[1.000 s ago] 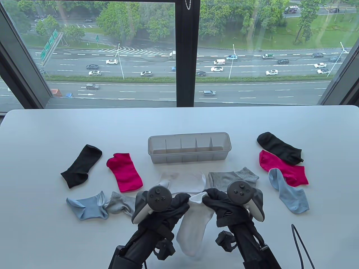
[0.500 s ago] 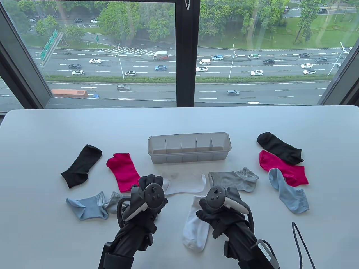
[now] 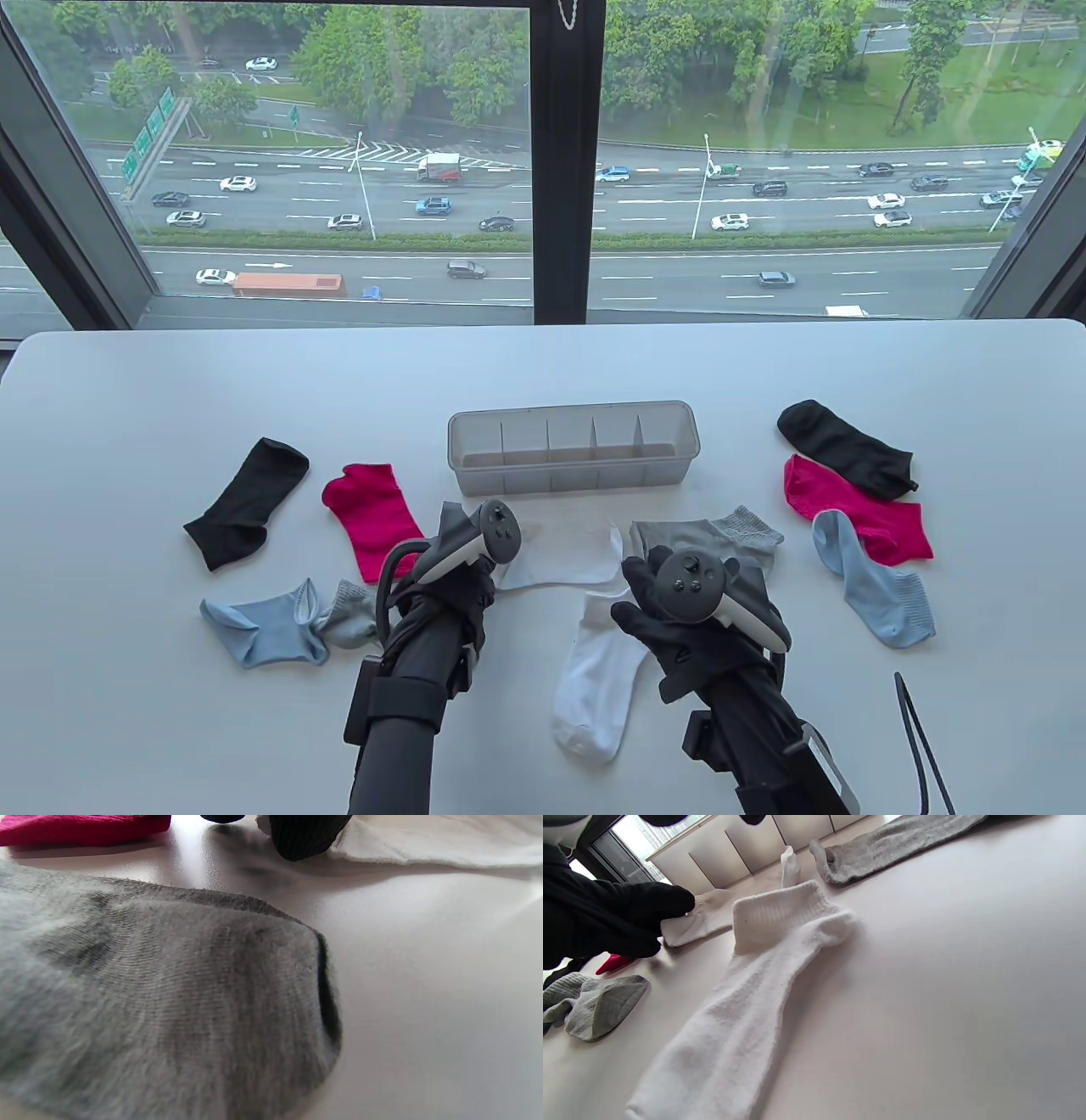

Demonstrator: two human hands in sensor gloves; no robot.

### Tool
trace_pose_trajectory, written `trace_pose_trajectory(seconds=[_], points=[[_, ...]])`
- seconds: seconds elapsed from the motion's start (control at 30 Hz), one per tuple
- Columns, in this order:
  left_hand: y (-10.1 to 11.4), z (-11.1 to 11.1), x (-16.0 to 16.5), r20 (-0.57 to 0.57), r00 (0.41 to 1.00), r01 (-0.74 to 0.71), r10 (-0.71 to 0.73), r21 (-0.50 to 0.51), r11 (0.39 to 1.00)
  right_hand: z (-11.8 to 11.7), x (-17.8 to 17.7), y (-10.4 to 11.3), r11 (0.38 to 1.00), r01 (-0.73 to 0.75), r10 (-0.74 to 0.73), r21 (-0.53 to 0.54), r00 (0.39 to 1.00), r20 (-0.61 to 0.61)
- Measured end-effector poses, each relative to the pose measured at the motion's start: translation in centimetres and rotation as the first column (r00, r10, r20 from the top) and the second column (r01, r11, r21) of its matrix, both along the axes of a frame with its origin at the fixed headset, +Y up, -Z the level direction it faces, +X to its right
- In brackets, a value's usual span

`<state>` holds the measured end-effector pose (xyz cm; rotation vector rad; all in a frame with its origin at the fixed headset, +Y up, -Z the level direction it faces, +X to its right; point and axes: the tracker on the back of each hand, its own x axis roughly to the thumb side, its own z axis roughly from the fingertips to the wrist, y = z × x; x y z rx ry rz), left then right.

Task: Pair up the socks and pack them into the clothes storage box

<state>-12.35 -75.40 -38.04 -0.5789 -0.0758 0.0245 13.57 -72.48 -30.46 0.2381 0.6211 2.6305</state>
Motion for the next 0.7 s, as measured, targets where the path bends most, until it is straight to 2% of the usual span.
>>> trace_pose_trajectory(seconds=[0.13,0.3,0.4,0.5,0.6,0.67,0.7], points=[[-0.2,-0.7,0.3,-0.051,0.999,0.003,0.001,0.080,0.997,-0.2,0.5,0.0,1.000,0.005,-0.005,0.009,1.000,0.028],[0.1,-1.8,0.4,-0.111,0.992,-0.050,0.060,0.093,0.994,-0.1,0.6,-0.2,1.000,-0.001,0.000,0.021,1.000,0.029],[0.4,-1.7,0.4,-0.118,0.989,-0.072,0.086,0.121,0.990,-0.1,0.4,0.0,0.999,-0.002,0.001,0.032,1.000,0.028],[1.6,-1.1,0.1,-0.108,0.982,-0.132,0.158,0.212,0.968,-0.2,0.2,0.0,0.999,0.024,-0.025,0.046,0.999,0.036],[3.9,-0.1,0.0,-0.070,0.943,-0.292,0.327,0.300,0.908,-0.1,0.0,0.2,0.996,0.056,-0.059,0.076,0.998,0.036],[5.5,0.6,0.3,-0.017,0.913,-0.386,0.409,0.297,0.874,-0.1,-0.1,0.7,0.988,0.085,-0.090,0.132,0.996,0.029],[6.2,1.0,0.8,0.029,0.900,-0.429,0.435,0.244,0.870,0.0,-0.2,1.1,0.983,0.102,-0.106,0.152,0.994,0.016]])
